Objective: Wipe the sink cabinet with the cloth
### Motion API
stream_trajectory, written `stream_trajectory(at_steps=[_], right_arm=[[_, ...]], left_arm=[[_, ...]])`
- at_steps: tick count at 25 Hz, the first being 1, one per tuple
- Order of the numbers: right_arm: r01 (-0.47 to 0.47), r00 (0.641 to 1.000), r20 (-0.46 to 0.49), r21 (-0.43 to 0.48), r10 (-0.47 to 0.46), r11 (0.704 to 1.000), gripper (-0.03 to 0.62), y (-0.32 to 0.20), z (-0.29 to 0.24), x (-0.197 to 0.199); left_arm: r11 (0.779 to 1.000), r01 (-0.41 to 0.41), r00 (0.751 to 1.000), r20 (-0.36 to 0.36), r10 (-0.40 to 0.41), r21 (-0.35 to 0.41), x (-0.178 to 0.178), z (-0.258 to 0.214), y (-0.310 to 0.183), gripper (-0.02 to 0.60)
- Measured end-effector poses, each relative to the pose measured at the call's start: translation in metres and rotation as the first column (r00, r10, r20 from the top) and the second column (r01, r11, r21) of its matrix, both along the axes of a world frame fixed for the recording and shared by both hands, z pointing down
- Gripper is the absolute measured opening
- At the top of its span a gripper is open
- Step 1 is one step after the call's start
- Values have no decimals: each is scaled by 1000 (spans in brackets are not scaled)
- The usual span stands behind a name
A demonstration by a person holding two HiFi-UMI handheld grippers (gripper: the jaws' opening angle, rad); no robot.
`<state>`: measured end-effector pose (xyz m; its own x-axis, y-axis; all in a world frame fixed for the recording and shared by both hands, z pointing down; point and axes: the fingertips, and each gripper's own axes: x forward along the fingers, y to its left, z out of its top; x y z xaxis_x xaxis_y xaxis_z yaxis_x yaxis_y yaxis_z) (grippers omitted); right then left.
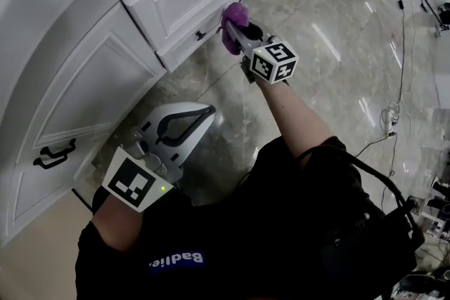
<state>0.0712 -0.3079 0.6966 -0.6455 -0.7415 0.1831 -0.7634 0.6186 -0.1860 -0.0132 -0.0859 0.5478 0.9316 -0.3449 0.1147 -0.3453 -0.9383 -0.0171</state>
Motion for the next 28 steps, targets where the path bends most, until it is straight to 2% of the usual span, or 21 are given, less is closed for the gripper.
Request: stream_trajectory(at_steps=[5,8,13,18,23,28], right_arm=[[-107,992,-71,-15,105,994,55,-39,17,41],[-118,989,-90,-31,115,993,55,-53,26,44],[-35,997,-73,-53,31,998,55,-48,33,10],[45,998,-39,-75,-48,996,55,-14,42,-32],[148,988,-26,-68,-150,987,55,27,43,-83],[233,973,20,-85,-232,969,55,60,45,-123]], left_arm=[[999,35,999,7,-35,-34,-14,6,-2,0],[999,32,999,11,-31,-42,-18,8,0,0],[999,18,1000,13,-18,-40,-20,7,3,0],[1000,5,999,32,-4,-5,-25,4,4,0],[999,27,999,26,-27,-27,-30,9,-8,0],[1000,-12,1000,22,13,-11,-20,10,-7,0]])
